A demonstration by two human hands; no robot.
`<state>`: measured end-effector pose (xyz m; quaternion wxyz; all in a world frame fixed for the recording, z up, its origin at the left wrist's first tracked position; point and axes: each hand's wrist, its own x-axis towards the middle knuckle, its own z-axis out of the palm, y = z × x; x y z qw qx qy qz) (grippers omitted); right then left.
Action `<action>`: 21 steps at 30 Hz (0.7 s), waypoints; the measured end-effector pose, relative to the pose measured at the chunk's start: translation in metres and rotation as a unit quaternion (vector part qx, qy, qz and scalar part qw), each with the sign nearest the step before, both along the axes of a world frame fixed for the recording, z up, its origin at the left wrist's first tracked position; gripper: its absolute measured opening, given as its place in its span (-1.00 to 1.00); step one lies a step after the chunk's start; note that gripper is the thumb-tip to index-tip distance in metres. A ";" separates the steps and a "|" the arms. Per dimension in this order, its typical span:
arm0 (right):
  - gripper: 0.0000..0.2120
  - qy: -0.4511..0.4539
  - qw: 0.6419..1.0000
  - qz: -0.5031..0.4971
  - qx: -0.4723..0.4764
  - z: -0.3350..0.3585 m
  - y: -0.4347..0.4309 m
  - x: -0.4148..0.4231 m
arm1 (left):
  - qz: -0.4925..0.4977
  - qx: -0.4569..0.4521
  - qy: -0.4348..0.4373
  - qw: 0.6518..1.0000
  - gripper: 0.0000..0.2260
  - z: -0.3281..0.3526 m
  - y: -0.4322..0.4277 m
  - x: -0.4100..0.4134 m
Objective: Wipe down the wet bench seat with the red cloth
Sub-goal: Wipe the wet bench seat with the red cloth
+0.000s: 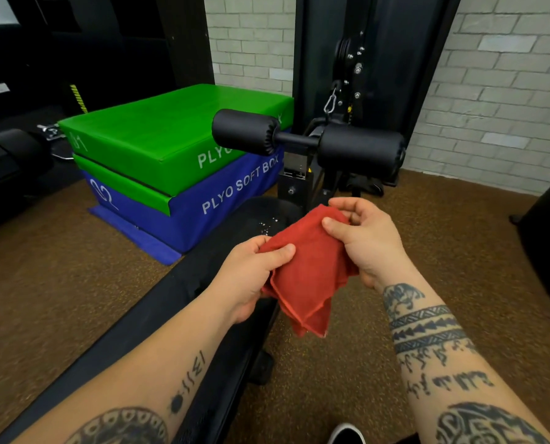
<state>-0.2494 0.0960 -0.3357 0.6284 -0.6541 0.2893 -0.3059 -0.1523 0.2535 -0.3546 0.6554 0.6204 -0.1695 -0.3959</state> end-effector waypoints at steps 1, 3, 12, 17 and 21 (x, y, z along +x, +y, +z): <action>-0.68 0.012 0.997 -0.006 -0.080 0.000 0.003 0.001 | 0.027 0.021 0.019 0.999 -0.83 -0.002 -0.004 0.000; -0.63 0.022 0.980 0.016 -0.195 0.000 0.010 -0.001 | 0.084 0.042 0.094 0.991 -0.81 0.002 -0.013 -0.002; -0.80 0.066 0.939 0.239 -0.237 0.011 0.027 -0.021 | 0.080 -0.014 0.176 0.981 -0.78 0.020 -0.016 -0.004; -0.39 0.089 0.926 0.200 -0.308 0.000 0.018 -0.011 | 0.077 -0.069 0.160 0.982 -0.72 0.031 -0.020 -0.008; -0.29 0.111 0.919 0.199 -0.321 -0.013 0.020 0.001 | -0.020 -0.097 0.183 0.978 -0.34 0.037 -0.015 0.009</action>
